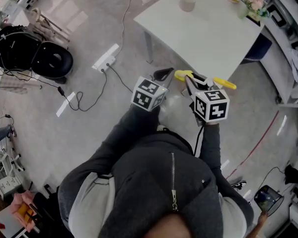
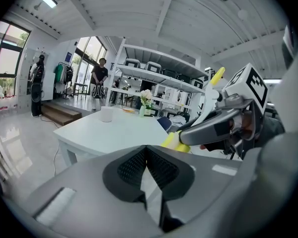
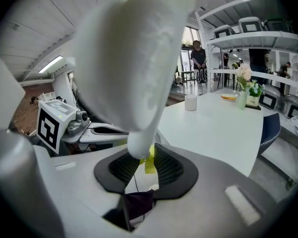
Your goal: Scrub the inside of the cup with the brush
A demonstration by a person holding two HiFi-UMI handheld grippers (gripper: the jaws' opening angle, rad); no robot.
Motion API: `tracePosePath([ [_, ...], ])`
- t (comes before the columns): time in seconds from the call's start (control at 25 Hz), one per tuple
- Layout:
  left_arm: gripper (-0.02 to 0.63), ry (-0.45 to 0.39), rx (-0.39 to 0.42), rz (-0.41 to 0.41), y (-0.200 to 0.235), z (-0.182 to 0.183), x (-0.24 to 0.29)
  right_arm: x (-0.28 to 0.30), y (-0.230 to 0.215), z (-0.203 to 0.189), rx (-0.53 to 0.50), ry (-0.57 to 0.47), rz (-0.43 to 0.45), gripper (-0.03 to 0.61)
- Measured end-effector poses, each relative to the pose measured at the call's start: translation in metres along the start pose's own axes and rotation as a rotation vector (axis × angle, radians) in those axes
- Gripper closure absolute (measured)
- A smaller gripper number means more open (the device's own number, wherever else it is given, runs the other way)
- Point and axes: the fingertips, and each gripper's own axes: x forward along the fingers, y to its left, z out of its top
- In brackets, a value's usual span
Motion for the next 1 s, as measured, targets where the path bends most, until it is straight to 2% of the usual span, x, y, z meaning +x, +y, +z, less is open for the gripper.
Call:
tracePosePath([
  [0.36, 0.603, 0.006, 0.006, -0.026, 0.046, 0.036, 0.047, 0.043, -0.041, 0.042, 0.04, 0.001, -0.021, 0.485],
  [0.68, 0.604, 0.024, 0.026, -0.081, 0.079, 0.065, 0.079, 0.072, -0.066, 0.081, 0.074, -0.007, -0.055, 0.485],
  [1.0, 0.603, 0.016, 0.034, -0.103, 0.133, 0.092, 0.101, 0.108, -0.084, 0.12, 0.085, -0.013, -0.104, 0.485],
])
